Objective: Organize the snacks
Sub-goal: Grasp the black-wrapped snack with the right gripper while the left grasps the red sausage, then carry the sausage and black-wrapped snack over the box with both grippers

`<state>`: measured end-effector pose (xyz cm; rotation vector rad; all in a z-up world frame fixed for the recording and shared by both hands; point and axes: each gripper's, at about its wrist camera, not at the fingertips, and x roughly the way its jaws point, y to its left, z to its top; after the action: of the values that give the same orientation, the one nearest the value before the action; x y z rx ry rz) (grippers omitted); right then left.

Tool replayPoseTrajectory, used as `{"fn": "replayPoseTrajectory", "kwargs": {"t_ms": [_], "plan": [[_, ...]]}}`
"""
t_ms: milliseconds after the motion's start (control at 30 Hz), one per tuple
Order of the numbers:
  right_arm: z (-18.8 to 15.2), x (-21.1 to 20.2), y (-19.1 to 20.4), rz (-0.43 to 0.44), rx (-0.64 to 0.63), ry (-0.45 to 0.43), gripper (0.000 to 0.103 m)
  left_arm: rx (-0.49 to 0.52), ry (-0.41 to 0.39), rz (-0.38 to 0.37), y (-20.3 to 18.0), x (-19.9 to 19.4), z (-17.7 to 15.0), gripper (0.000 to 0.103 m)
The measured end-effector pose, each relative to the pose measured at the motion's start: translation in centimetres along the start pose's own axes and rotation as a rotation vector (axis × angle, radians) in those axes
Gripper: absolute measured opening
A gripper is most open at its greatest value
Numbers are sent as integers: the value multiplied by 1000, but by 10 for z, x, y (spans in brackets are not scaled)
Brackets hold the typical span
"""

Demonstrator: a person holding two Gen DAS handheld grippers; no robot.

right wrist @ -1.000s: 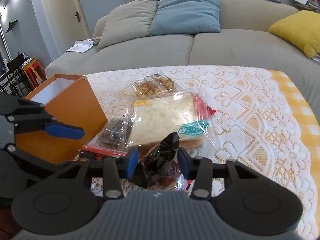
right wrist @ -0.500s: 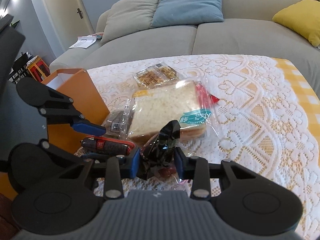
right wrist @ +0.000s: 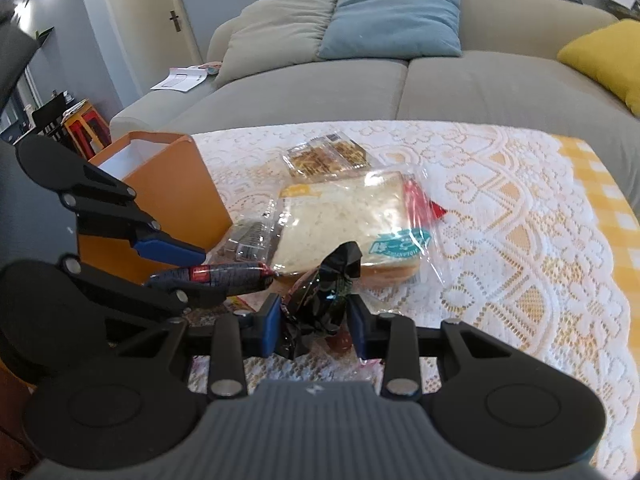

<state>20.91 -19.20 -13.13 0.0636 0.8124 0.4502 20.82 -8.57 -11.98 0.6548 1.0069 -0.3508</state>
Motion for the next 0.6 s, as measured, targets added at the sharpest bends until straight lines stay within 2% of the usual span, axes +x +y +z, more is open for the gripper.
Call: {"fn": "replayPoseTrajectory", "kwargs": {"t_ms": [467,600], "plan": [[-11,-28,26,7,-72,43,34,-118,-15,-45,1,-48,-27,24],[-13,-37,44,30,-101,44,34,-135,-40,-28,8,-70,-38,24]]}}
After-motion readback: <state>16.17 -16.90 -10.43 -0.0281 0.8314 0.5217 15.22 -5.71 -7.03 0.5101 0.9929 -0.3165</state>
